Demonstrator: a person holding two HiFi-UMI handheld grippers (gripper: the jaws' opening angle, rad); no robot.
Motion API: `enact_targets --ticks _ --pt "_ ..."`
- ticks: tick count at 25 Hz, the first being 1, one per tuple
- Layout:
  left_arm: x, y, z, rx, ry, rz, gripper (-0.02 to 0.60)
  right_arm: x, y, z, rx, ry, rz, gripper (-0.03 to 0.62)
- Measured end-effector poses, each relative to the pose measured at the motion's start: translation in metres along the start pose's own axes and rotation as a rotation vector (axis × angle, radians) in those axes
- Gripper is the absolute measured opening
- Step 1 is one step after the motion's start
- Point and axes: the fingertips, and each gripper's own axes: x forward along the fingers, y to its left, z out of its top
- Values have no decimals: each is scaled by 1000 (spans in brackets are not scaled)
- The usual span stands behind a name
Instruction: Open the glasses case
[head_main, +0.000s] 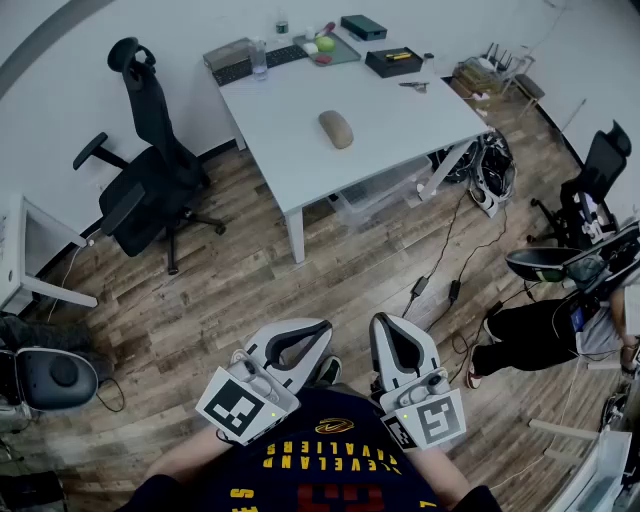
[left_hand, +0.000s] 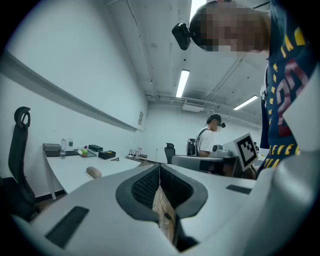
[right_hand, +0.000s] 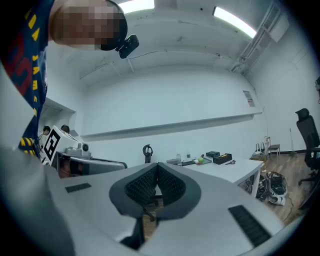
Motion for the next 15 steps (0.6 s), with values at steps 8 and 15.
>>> enact_targets --ticks 8,15 --pt "6 -3 -4 -2 -2 9 14 -6 -8 -4 21 -7 -1 14" --pt "27 -10 -10 7 11 59 15 -17 -38 -9 84 -16 -15 14"
